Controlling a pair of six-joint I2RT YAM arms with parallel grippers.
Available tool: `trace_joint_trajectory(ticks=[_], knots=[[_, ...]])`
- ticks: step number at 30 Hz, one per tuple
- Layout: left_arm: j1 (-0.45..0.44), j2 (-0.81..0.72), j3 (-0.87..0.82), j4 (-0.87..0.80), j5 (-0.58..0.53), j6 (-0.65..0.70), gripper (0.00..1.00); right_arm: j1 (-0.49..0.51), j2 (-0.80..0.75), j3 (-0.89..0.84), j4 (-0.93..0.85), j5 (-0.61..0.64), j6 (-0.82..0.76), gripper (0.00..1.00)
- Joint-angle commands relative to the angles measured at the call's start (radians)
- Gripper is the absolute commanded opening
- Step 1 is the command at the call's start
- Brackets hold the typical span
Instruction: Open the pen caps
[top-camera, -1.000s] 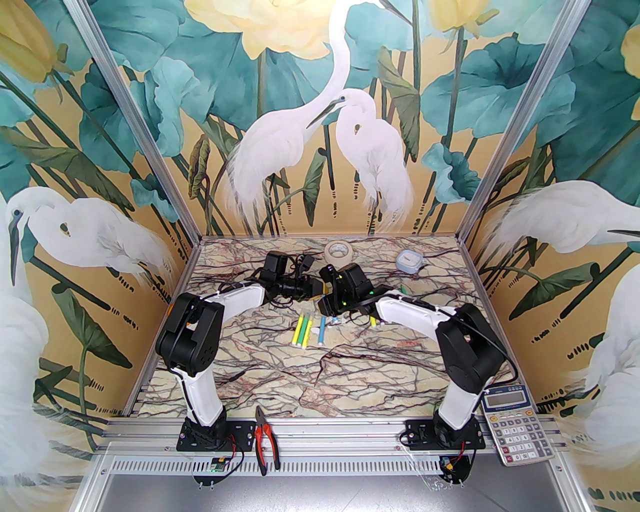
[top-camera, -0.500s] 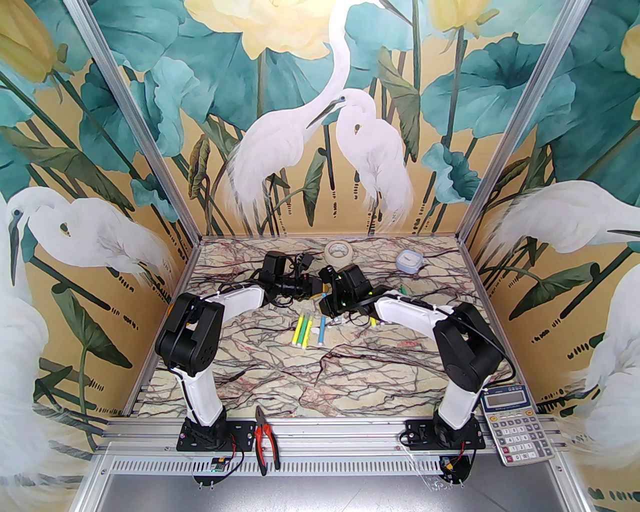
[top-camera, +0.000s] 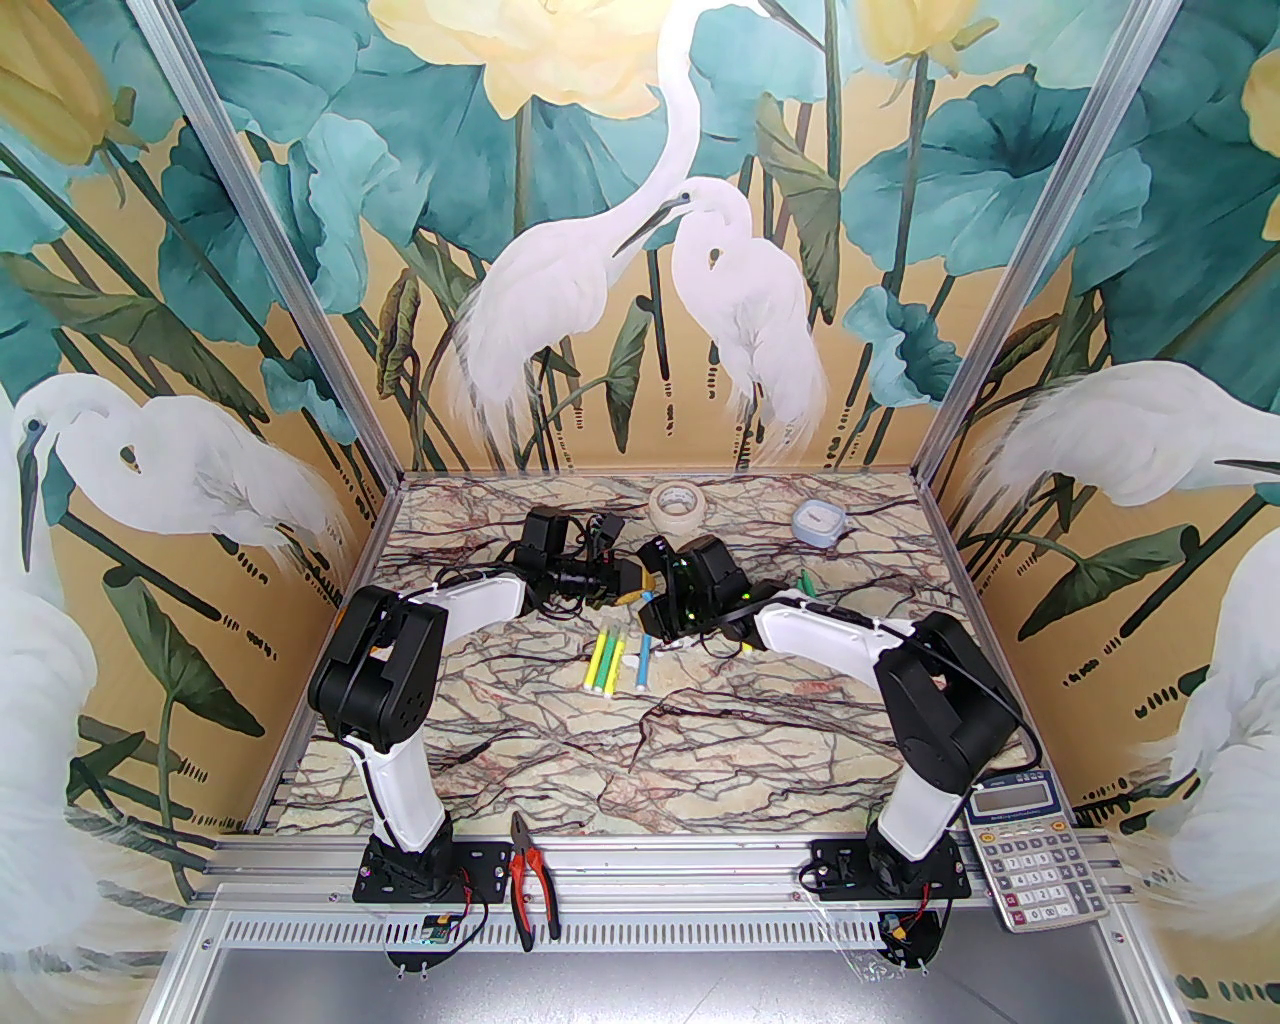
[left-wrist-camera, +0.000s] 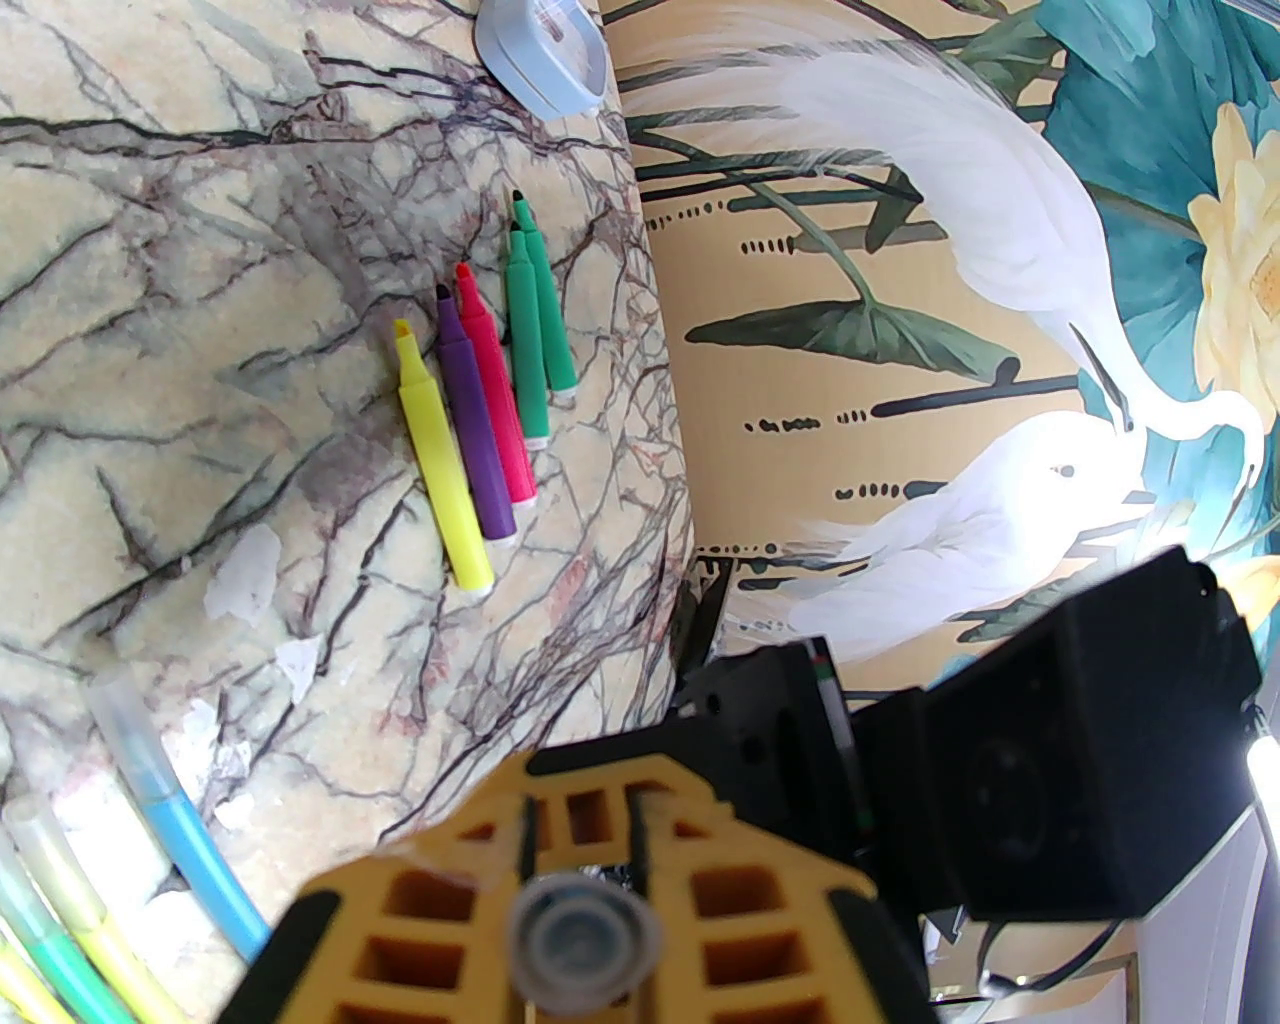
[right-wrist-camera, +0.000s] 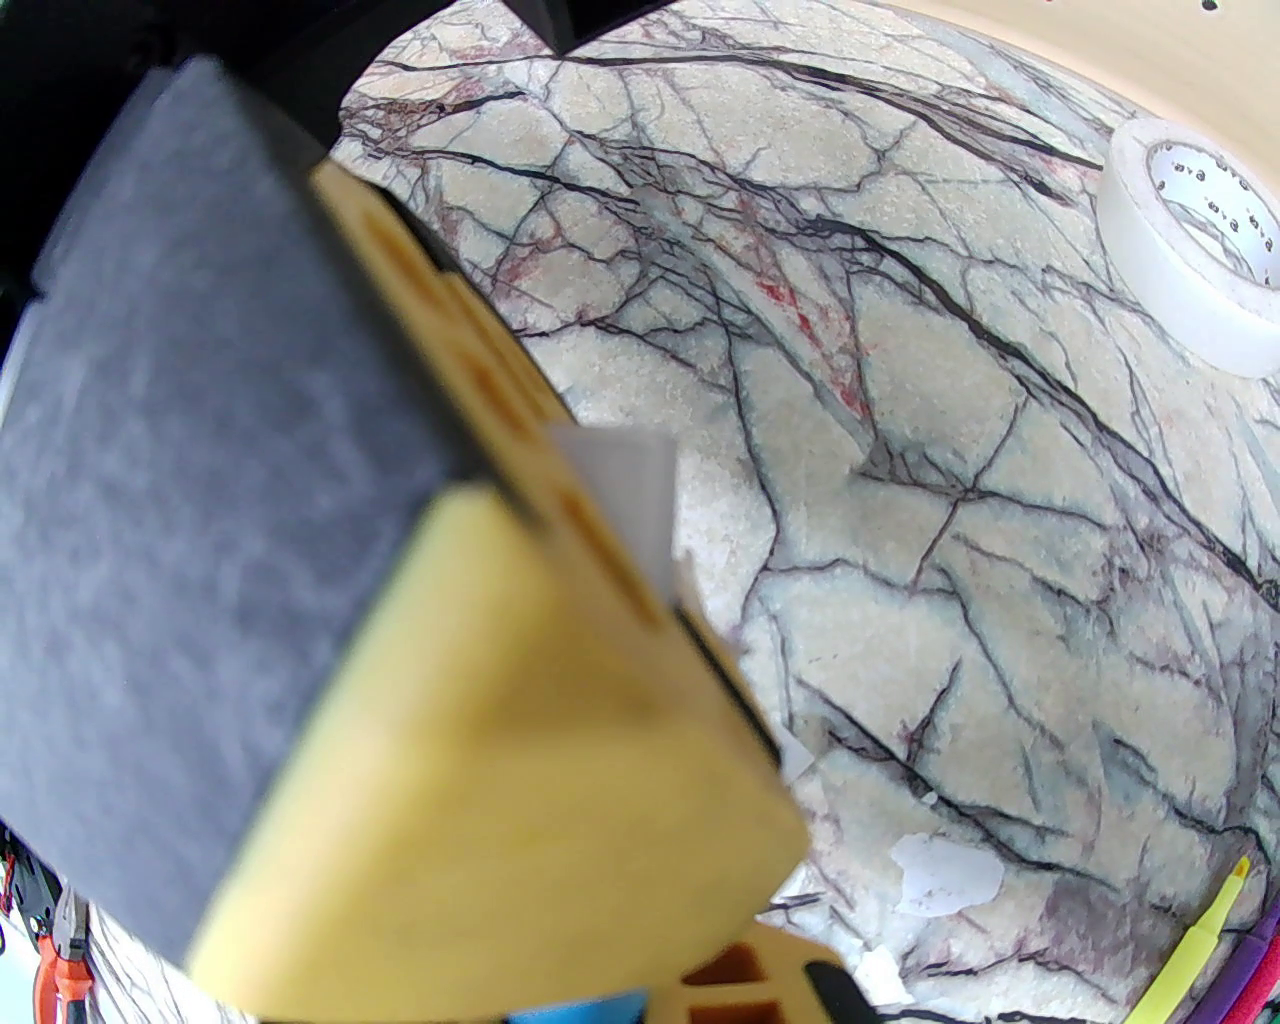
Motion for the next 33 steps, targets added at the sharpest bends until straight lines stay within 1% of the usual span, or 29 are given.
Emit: trace_joint_trajectory(ticks=[1, 8, 16, 19, 22, 26, 33], knots=[[0.1, -0.013, -0.005, 0.027, -0.149, -0.023, 0.03, 0.0, -0.049, -0.045, -0.133, -0.028, -0.049, 0.0], [0.11, -0.01, 0.005, -0.021, -0.201, -0.018, 0.01, 0.0, -0.069, -0.062, -0.168, -0.013, -0.084, 0.0], [0.114, -0.009, 0.011, -0.03, -0.215, -0.024, 0.0, 0.0, -0.088, -0.08, -0.197, 0.012, -0.107, 0.0], [0.114, -0.009, 0.021, -0.058, -0.214, -0.004, 0.0, -0.003, -0.092, -0.087, -0.19, 0.028, -0.104, 0.0], [0.114, -0.008, 0.044, -0.153, -0.244, 0.06, 0.0, -0.01, -0.084, -0.082, -0.176, 0.07, -0.075, 0.0], [0.114, -0.022, 0.085, -0.359, -0.346, 0.192, 0.0, -0.027, -0.045, -0.062, -0.171, 0.171, -0.022, 0.0], [0.114, -0.052, 0.127, -0.62, -0.542, 0.352, 0.01, -0.07, 0.032, -0.007, -0.18, 0.311, 0.081, 0.0]])
